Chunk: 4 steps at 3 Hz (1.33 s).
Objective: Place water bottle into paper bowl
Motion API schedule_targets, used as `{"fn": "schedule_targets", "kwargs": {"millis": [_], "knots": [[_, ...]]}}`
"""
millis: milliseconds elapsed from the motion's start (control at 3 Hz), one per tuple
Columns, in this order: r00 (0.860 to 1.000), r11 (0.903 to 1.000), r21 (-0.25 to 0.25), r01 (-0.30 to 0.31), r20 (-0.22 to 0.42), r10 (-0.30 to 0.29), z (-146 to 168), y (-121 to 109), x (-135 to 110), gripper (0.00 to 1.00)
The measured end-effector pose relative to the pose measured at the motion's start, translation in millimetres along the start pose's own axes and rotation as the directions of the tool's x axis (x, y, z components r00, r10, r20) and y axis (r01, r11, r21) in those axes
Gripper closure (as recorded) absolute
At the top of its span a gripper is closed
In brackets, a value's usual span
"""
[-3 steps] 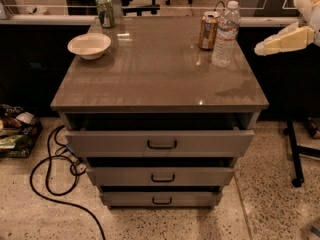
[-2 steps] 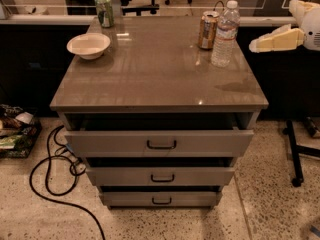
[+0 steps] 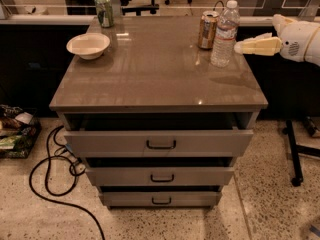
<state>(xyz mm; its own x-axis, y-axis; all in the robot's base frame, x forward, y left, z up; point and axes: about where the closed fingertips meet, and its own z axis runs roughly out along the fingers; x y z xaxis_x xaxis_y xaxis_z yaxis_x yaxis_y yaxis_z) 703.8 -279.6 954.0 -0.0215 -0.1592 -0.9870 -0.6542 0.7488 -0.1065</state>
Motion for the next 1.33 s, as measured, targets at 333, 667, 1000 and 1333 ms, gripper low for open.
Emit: {"fn": "schedule_targets", "kwargs": {"millis": [333,667,1000,1333], "knots": [[1.0,1.0,0.0,0.0,0.0,0.0,0.2,0.1,0.0,0.0],[0.999,0.999,-0.016,-0.041,0.009,0.041,22.5,-2.9,7.5,0.0],[0.995,0.9954,-0.016,-0.095,0.034,0.095,44.0,-8.8,17.5,0.0],[0.99,0.9915,-0.021,-0.128,0.055,0.129,59.4,-11.8,24.8,0.0]]}}
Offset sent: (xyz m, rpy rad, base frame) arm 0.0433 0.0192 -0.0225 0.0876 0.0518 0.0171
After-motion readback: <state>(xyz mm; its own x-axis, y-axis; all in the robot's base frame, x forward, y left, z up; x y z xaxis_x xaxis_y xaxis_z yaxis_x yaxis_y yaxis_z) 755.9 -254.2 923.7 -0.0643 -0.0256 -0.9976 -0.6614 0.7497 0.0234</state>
